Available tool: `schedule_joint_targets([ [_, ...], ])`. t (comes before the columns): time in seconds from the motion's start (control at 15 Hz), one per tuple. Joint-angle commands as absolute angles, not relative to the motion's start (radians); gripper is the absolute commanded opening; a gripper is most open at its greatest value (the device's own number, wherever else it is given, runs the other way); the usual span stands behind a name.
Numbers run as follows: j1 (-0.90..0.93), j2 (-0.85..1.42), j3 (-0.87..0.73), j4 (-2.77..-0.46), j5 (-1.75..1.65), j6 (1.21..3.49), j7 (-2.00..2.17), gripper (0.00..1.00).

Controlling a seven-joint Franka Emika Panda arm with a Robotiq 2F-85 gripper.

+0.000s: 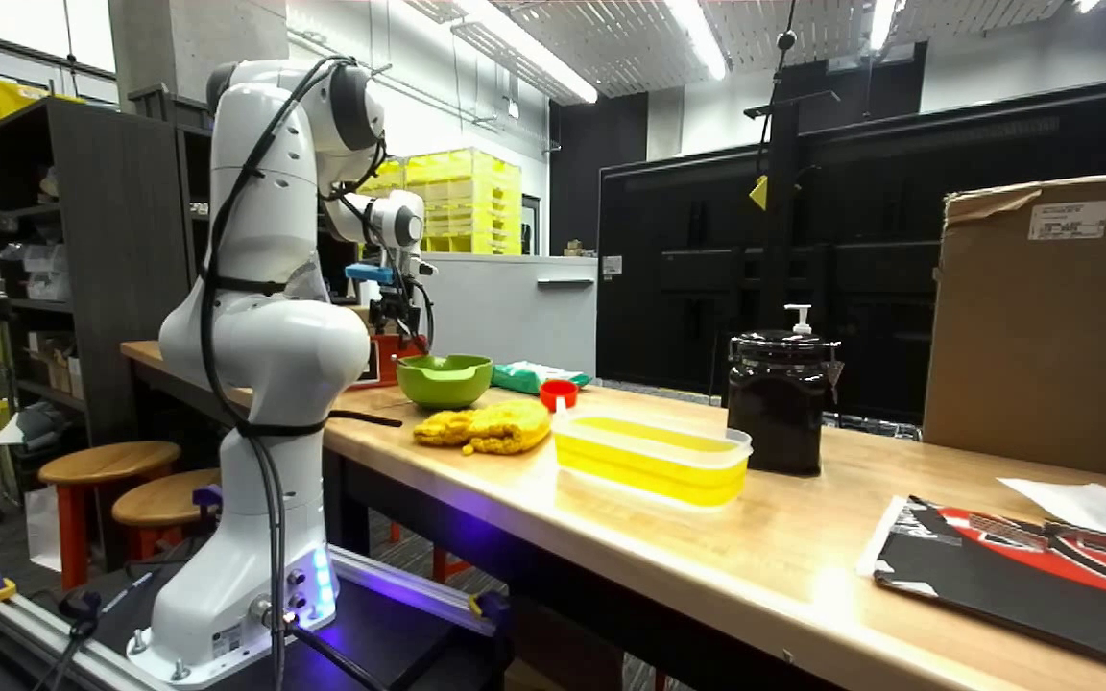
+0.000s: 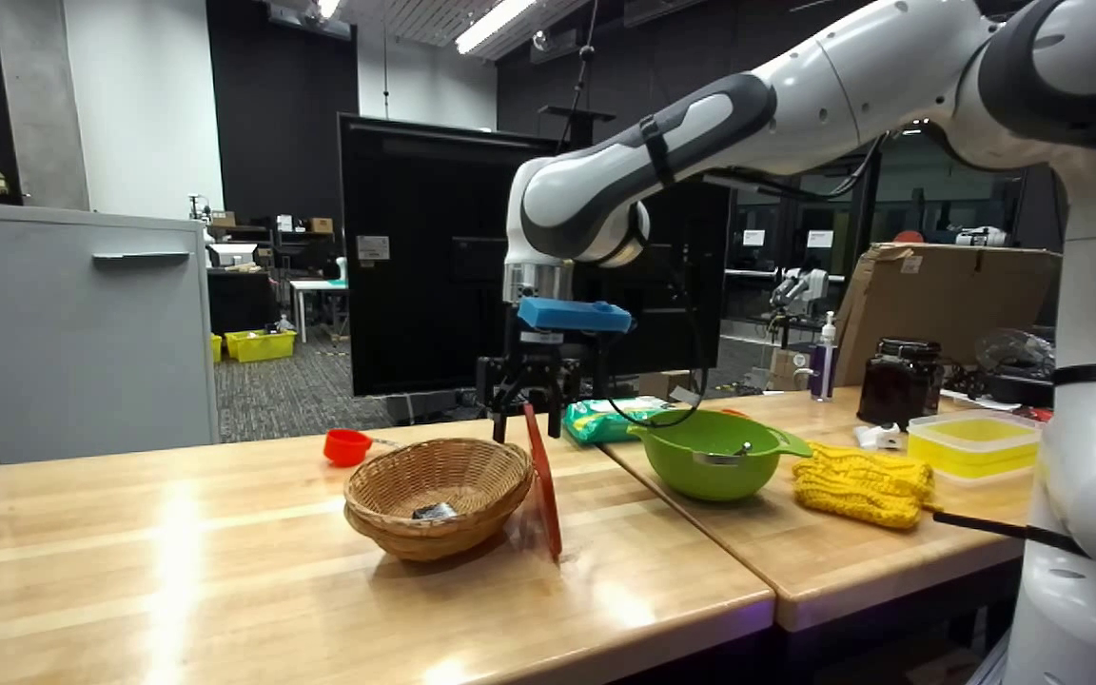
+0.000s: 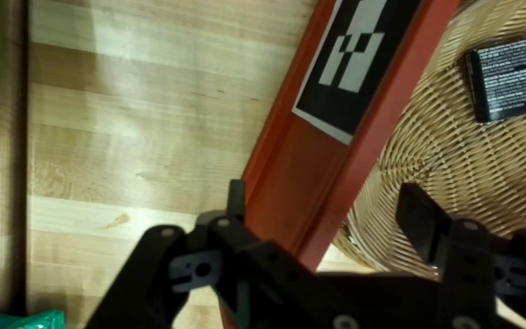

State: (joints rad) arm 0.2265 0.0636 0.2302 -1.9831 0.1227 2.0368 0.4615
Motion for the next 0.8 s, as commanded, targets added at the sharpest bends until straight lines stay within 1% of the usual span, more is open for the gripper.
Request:
schedule_joint_targets([
  [0.0,0.236,0.062,0.229,-1.994,0.141,2.052,0.469,0.52],
  [0.13,0.237,0.068,0.229,-1.987,0.139,2.045,0.469,0.35],
  [0.27,0.238,0.074,0.228,-1.982,0.137,2.041,0.468,0.22],
  [0.33,0.239,0.075,0.228,-1.979,0.137,2.037,0.467,0.13],
  [0.47,0.238,0.075,0.228,-1.978,0.135,2.037,0.465,0.0],
  [0.6,0.239,0.074,0.228,-1.974,0.13,2.033,0.465,0.0],
  [0.67,0.239,0.074,0.228,-1.972,0.128,2.031,0.464,0.03],
  [0.73,0.24,0.074,0.229,-1.968,0.128,2.027,0.464,0.03],
])
